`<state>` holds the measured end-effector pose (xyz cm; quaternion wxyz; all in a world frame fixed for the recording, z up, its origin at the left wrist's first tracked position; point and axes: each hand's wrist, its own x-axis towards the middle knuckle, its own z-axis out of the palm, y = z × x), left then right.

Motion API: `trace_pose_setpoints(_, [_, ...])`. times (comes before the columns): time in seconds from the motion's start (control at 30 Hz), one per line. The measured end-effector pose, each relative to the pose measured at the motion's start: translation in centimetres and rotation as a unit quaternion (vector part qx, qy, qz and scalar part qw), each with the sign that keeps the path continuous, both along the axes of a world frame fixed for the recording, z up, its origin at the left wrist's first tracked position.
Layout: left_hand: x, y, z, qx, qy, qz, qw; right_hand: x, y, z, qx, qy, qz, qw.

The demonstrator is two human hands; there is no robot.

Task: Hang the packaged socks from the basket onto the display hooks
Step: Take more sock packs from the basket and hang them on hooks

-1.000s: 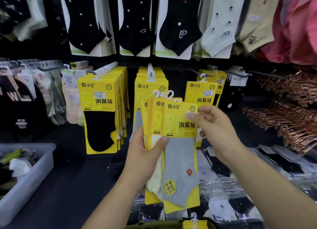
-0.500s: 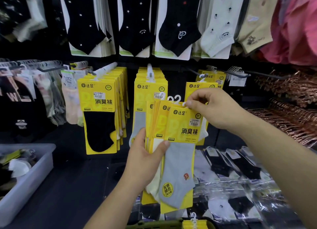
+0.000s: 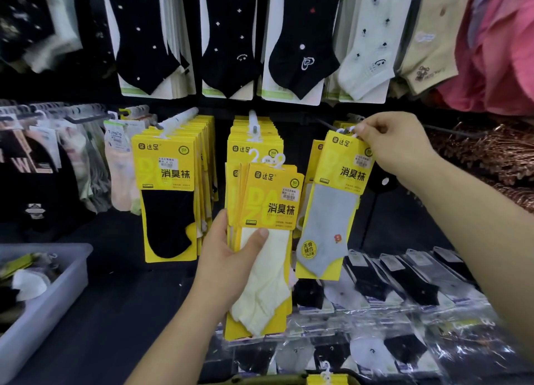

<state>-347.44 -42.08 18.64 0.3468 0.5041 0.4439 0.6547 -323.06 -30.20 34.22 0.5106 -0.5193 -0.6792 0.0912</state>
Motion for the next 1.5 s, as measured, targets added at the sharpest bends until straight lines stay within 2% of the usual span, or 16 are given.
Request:
trace_pose_setpoints(0.3, [0.4, 0.1, 0.1, -0.008, -0.038, -0.024, 0.999, -0.9, 0.9, -0.6, 0.018, -0.078, -0.011, 0.997])
trace_pose_setpoints(0.47, [0.6, 0.0, 0.1, -0.017, -0.063, -0.039, 0.997, -0.9, -1.6, -1.9, 0.099, -0.033, -0.086, 0.991])
trace_pose_setpoints(0.53, [0.7, 0.0, 0.0, -0.019, -0.071, -0.045, 0.996, -1.4, -3.2, -2.7, 0.06, -0.036, -0.061, 0.996])
trace_pose_setpoints(0.67, [1.1, 0.0, 0.2, -0.019, -0.08, -0.064, 0.995, -3.8, -6.0, -5.0, -0.108, -0.037, 0.081, 0.99])
trace_pose_setpoints(0.83, [1.6, -0.1, 0.4, -0.001, -0.091, -0.089, 0.992, -5.4, -6.8, -7.3, -0.164, 0.073, 0.134, 0.975])
trace_pose_setpoints(1.0, [1.5, -0.1, 0.4, 0.006, -0.098, -0.089, 0.991, -4.8, -6.4, -8.6, -0.213, 0.215, 0.17, 0.938])
trace_pose_setpoints(1.23, [1.3, 0.3, 0.3, 0.001, -0.092, -0.062, 0.994, -3.1, -5.5, -8.7, -0.183, 0.365, 0.142, 0.902])
trace_pose_setpoints(1.37, [0.8, 0.2, 0.3, -0.002, -0.103, -0.054, 0.993, -1.5, -4.6, -8.0, -0.144, 0.399, 0.088, 0.901])
trace_pose_setpoints(1.5, [0.6, 0.1, 0.4, -0.01, -0.111, -0.052, 0.992, -0.2, -3.8, -7.6, -0.125, 0.388, 0.07, 0.91])
